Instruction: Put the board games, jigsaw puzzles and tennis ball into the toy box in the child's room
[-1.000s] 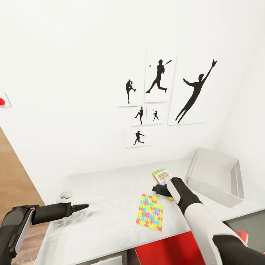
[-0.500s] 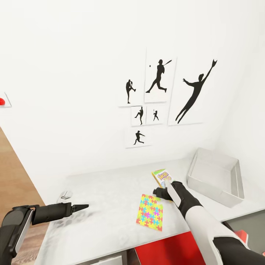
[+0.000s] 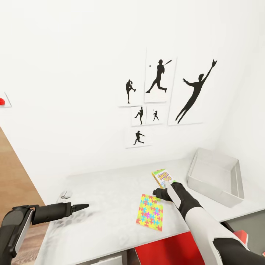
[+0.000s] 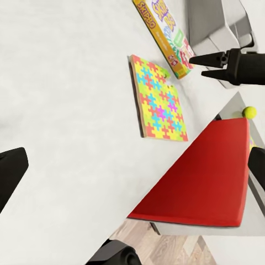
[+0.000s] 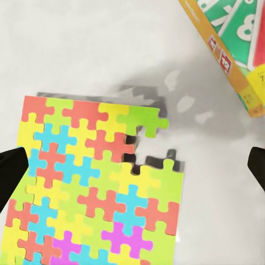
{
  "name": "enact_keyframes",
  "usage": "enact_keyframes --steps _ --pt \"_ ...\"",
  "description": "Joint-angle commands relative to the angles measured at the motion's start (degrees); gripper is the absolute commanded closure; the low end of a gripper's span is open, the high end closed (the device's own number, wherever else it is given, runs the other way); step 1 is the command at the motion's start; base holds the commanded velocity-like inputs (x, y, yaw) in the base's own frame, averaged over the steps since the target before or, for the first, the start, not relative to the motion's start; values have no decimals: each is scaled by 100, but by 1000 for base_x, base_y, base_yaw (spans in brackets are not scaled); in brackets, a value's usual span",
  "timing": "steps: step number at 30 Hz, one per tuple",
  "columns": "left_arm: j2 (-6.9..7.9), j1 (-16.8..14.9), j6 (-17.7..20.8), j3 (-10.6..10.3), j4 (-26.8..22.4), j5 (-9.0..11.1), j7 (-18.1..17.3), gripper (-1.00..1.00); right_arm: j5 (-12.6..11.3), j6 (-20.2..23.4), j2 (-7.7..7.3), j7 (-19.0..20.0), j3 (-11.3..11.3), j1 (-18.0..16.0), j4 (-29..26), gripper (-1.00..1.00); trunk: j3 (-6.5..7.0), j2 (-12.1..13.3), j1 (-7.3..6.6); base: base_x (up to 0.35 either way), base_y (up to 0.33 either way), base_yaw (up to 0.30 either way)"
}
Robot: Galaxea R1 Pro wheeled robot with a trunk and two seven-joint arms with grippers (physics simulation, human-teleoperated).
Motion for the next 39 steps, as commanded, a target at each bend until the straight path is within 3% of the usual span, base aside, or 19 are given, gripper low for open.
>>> enact_keyframes --steps 1,9,18,34,39 --pt "0 -5 54 5 -1 3 -20 -100 -61 20 0 -47 -6 -4 -9 -100 -14 -13 4 0 0 0" --pt "2 -5 54 8 -1 8 -29 -100 -72 28 -36 247 -8 -4 5 -100 -14 -13 4 0 0 0" --pt "8 -5 54 14 -1 12 -29 -100 -71 58 -202 790 -9 -3 15 -100 -14 -13 4 0 0 0" --pt "9 -5 60 17 -1 13 -36 -100 -72 80 -257 904 -17 -11 330 -100 -14 -13 4 0 0 0" --pt "9 -5 68 17 -1 18 -90 -100 -82 292 -265 911 -25 -18 418 -100 -14 -13 4 0 0 0"
